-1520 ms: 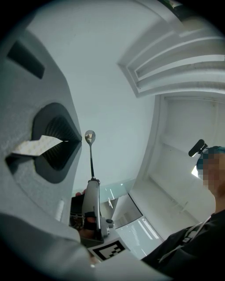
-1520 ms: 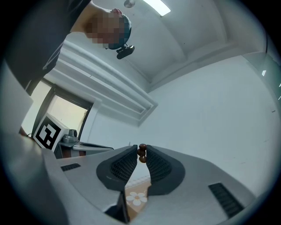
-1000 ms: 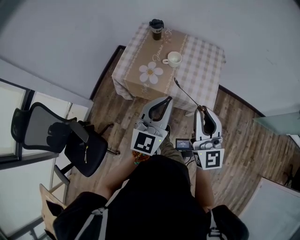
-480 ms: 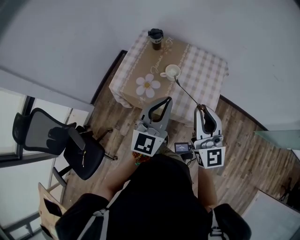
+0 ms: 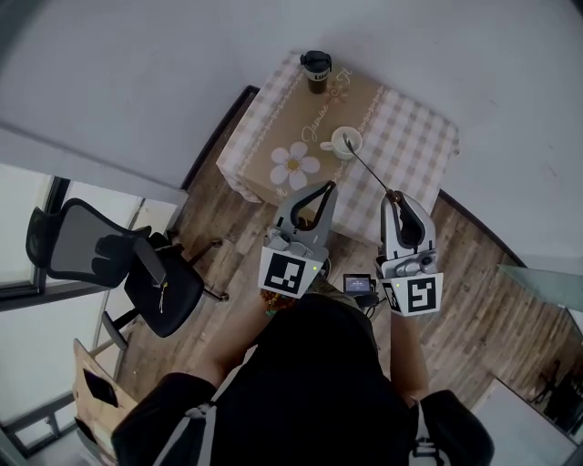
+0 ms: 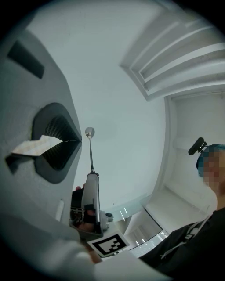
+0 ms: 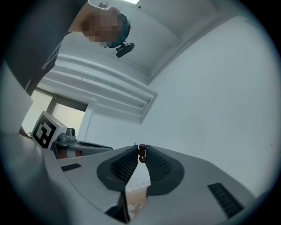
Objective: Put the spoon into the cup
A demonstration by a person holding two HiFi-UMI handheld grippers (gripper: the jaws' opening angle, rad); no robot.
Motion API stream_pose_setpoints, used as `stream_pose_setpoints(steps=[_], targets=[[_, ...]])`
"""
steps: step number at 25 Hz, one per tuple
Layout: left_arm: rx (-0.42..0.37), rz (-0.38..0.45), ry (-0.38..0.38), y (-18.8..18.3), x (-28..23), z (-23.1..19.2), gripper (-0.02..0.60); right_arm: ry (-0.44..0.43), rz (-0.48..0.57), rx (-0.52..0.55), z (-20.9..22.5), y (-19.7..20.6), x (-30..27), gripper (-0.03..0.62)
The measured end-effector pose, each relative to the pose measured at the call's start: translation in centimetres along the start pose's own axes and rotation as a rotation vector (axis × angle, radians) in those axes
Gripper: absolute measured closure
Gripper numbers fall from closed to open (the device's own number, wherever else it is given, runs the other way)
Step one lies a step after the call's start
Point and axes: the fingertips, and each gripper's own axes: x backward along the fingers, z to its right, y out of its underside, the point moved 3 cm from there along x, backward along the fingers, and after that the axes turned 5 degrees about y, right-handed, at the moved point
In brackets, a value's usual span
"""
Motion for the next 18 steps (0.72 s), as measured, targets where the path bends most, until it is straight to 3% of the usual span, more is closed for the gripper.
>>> stream_pose_setpoints(steps=[18], targets=[[0.023,-0.025,-0.015,2.3,-4.6,-7.3,0.565,0.029,-0.080,0.023,3.3,4.0,-7.6,0.548]])
